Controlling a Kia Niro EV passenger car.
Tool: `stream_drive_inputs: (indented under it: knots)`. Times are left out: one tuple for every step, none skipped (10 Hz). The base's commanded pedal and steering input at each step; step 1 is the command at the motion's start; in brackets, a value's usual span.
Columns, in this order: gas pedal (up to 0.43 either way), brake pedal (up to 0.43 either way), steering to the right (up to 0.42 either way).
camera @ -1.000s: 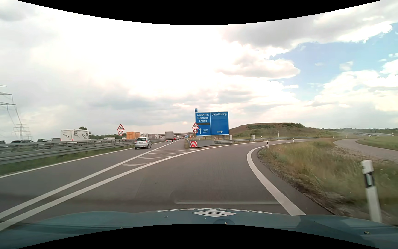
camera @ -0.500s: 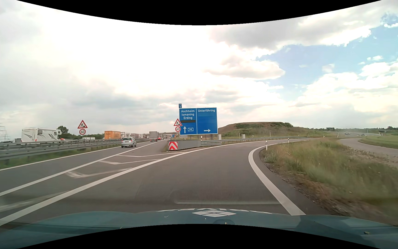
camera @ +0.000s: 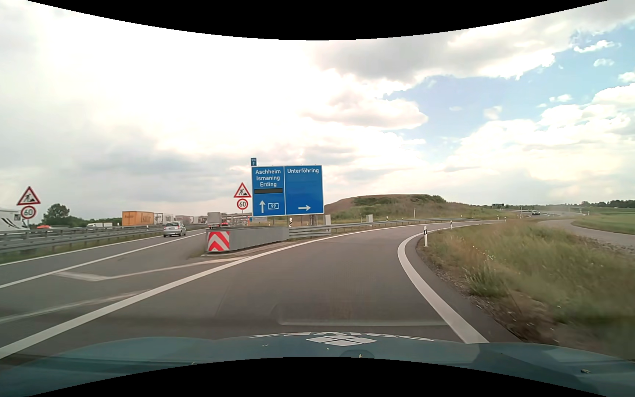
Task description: Follow the waypoints while adhering to traffic rules and regulations
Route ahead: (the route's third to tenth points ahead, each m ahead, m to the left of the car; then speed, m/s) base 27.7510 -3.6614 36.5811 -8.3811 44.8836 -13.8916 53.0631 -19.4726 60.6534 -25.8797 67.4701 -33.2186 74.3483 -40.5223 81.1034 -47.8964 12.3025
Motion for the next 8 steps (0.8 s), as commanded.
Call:
stream_drive_inputs:
  knots:
    - [0.157, 0.000, 0.060]
    - [0.157, 0.000, 0.063]
    - [0.169, 0.000, 0.063]
    - [0.169, 0.000, 0.063]
    - [0.169, 0.000, 0.061]
    - [0.177, 0.000, 0.060]
    - [0.177, 0.000, 0.059]
    - [0.177, 0.000, 0.058]
